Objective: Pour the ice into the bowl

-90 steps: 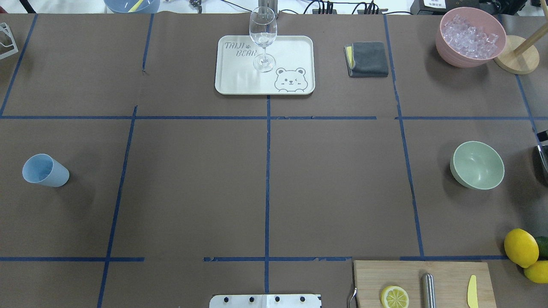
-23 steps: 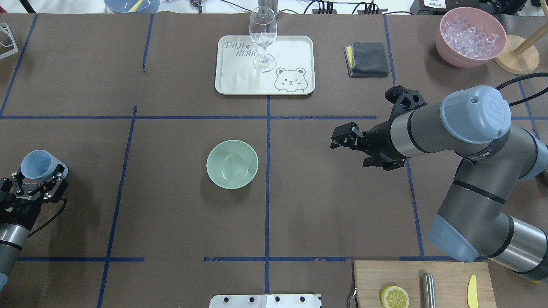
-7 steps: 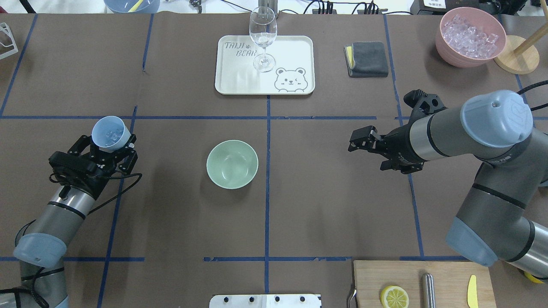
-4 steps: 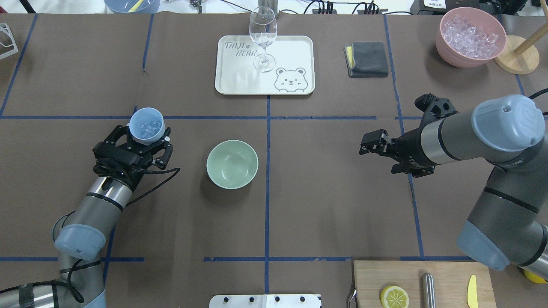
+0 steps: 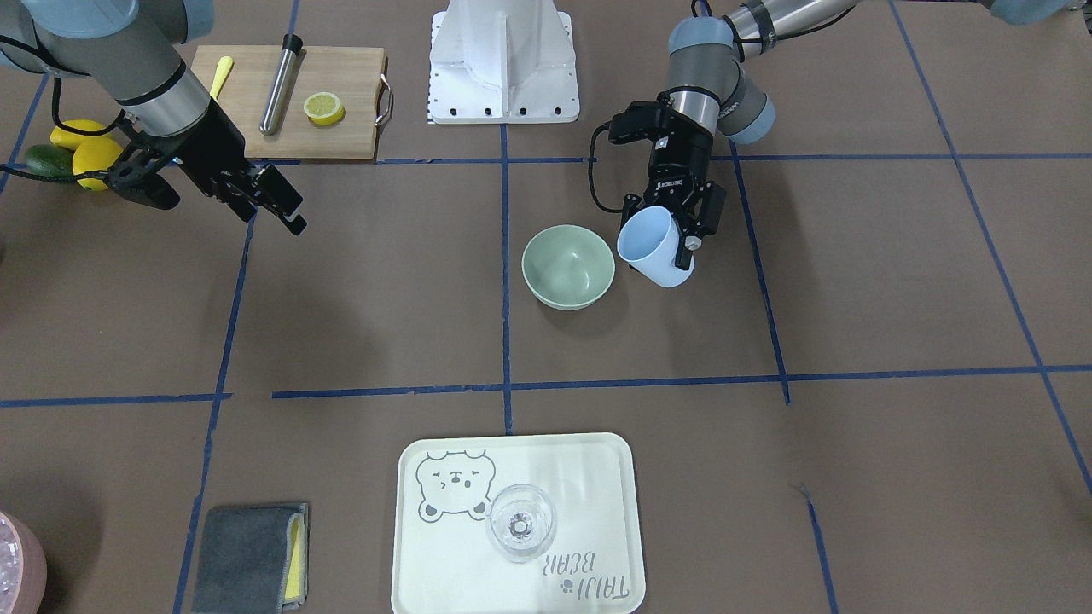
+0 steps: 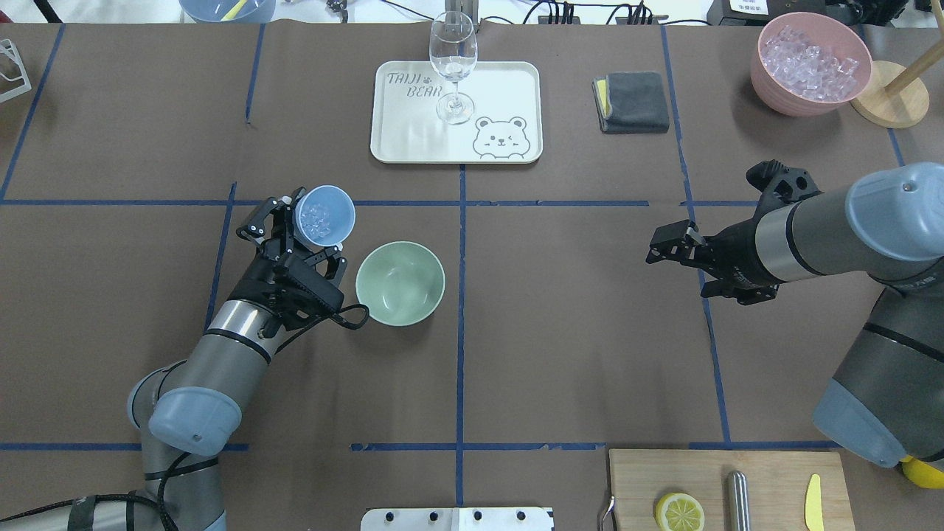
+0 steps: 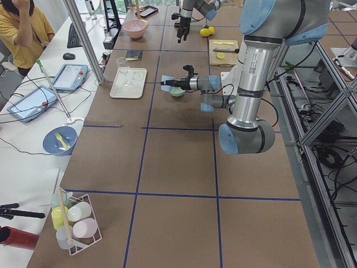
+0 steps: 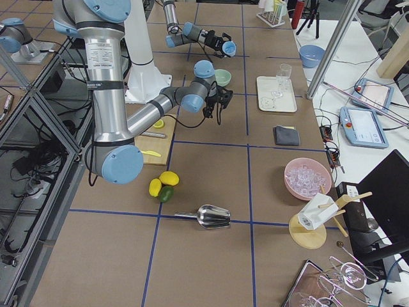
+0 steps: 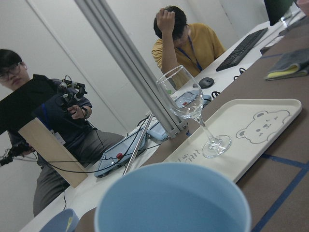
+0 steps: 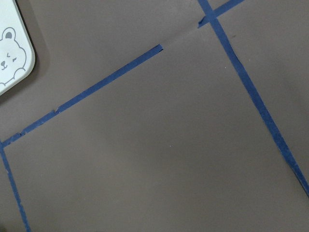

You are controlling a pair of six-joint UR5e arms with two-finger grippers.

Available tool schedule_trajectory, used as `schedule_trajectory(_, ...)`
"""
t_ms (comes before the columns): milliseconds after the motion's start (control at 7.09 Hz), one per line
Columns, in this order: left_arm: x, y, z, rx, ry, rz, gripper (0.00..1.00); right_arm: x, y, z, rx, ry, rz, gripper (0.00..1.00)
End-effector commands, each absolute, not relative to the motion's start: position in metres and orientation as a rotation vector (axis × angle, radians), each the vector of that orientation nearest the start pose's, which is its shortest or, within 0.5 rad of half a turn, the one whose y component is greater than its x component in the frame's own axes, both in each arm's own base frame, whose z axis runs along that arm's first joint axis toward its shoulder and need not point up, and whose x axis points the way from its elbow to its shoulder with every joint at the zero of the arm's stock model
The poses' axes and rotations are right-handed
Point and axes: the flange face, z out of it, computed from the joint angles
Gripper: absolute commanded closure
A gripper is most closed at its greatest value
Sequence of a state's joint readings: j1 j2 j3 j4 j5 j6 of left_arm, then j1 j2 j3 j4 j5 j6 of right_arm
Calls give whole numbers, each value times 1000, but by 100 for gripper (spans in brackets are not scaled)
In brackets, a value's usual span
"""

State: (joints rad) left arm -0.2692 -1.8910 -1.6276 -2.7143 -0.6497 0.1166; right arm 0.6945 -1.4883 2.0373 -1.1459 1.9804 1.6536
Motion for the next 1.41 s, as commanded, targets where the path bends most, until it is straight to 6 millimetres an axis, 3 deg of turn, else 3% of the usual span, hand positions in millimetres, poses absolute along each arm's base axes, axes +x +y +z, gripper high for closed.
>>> schedule_trajectory(0,518,-339,321,1505,57,589,100,-321,-391,353,-71,-1035,511,0)
schedule_trajectory(141,527,-337,317,1507,-61,722,100,-320,-390,352,-71,-1037,510,0)
schedule_trajectory(564,541,-345,278,1441,-488,1025,100,-316,-386,350,-70,-1043,508,0)
schedule_trajectory(988,546,-339,288,1334,-792,1226,100,-313,-383,358,-77,-1027,515,0)
schedule_trajectory(1270,550,-333,299,1290,-881,1297,100,-312,-383,358,-80,-1027,522,0)
